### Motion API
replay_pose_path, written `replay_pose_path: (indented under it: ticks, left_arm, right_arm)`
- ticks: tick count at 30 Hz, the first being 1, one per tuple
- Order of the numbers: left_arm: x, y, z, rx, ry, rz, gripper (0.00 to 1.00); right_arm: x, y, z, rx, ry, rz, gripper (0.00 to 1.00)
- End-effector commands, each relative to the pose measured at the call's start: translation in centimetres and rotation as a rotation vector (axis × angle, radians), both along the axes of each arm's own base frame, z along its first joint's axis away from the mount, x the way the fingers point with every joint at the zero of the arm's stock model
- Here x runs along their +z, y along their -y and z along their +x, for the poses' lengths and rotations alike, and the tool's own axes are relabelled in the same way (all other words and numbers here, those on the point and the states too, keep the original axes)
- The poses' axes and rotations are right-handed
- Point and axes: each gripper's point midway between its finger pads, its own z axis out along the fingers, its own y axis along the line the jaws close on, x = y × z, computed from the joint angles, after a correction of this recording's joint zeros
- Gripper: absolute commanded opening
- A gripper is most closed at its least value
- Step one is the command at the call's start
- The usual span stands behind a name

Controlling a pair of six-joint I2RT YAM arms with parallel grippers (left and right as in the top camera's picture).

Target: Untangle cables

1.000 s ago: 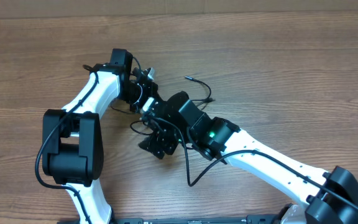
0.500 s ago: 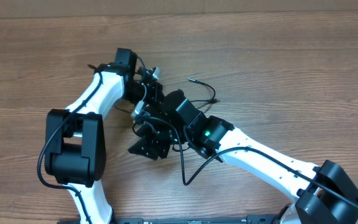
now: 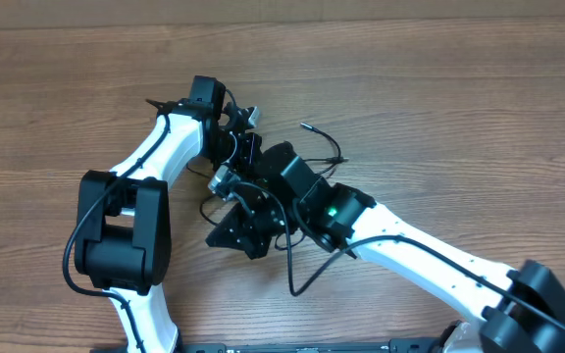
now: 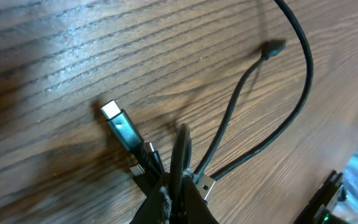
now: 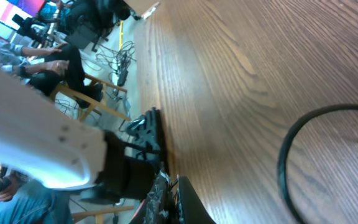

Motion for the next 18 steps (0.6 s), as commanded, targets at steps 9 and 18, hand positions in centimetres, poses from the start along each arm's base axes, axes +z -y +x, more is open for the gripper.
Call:
replay_pose_path:
  ticks: [9, 18]
  left_arm:
    - [2.8, 2.2, -0.9, -0.283, 0.186, -0.23, 0.04]
    - [4.8, 3.4, -2.7, -0.408, 0.255, -0.382, 0.04]
  right_arm:
    - [5.2, 3.2, -1.9, 0.04, 0.214, 0.044, 0.04]
    - [-0.8, 12.3, 8.8, -0.817, -0.084, -0.356, 0.04]
